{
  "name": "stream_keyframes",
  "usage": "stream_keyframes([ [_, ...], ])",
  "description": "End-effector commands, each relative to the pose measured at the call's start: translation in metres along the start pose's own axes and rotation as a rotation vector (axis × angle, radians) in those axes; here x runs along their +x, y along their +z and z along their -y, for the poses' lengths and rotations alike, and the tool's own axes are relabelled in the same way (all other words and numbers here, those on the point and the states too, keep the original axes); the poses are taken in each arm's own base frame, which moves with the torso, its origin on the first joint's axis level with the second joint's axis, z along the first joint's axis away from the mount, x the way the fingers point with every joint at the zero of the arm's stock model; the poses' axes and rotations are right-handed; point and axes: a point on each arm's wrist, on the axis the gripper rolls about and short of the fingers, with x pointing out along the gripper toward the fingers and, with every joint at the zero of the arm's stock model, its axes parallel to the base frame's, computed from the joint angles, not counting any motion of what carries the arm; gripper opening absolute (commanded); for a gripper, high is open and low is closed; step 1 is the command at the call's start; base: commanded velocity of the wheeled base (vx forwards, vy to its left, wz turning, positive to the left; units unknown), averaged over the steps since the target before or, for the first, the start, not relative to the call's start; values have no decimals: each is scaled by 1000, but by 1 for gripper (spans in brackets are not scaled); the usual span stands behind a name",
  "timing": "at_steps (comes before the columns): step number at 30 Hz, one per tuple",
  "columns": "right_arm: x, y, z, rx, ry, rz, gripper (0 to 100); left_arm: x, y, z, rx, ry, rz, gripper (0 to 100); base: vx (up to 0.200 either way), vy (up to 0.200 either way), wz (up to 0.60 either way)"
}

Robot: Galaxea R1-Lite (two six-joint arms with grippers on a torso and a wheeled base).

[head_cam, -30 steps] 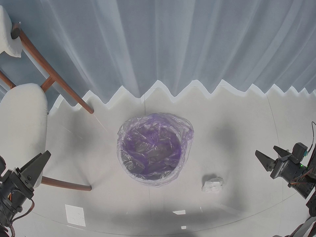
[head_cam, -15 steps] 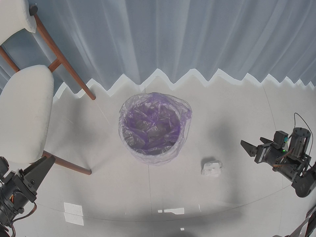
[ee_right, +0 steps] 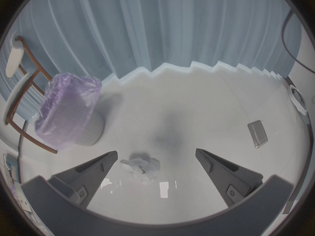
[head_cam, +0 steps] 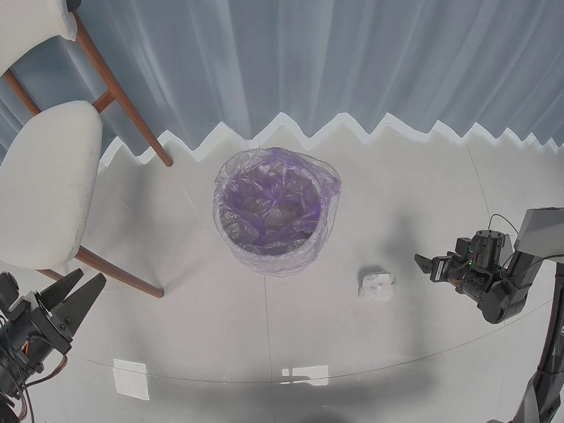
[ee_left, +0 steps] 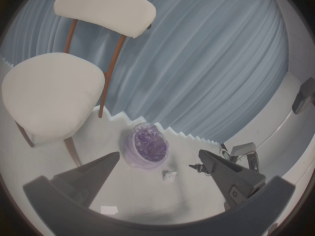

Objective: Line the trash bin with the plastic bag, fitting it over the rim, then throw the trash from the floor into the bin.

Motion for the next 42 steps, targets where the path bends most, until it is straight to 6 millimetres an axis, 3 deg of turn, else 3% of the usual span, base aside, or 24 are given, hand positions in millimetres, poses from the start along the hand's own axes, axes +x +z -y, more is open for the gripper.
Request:
stream_keyframes([
  [1,28,-32,16,13,-33,-81,100,6,0,-2,11,13,-19,100,0,0,0],
  [8,57,-51,2,-78,69,-104,100,10,-1,-4,7,21,-34,100,0,0,0],
  [9,69,-64,1,-103,80,-122,100,10,-2,-5,5,25,-42,100,0,0,0],
  [11,76,-72,-2,-120,101,-127,100,12,-2,-6,2,31,-49,100,0,0,0],
  [16,85,-68,-12,-134,178,-166,100,13,-2,-6,1,30,-54,100,0,0,0],
  [29,119,-44,-16,-243,290,-180,100,19,0,-7,-1,32,-62,100,0,0,0],
  [39,125,-39,-17,-287,312,-235,100,18,-1,-7,-1,35,-60,100,0,0,0],
  [40,125,-39,-17,-287,312,-235,0,18,-1,-7,-1,35,-60,100,0,0,0],
  [42,125,-39,-17,-286,320,-233,0,18,-1,-7,0,38,-59,100,0,0,0],
])
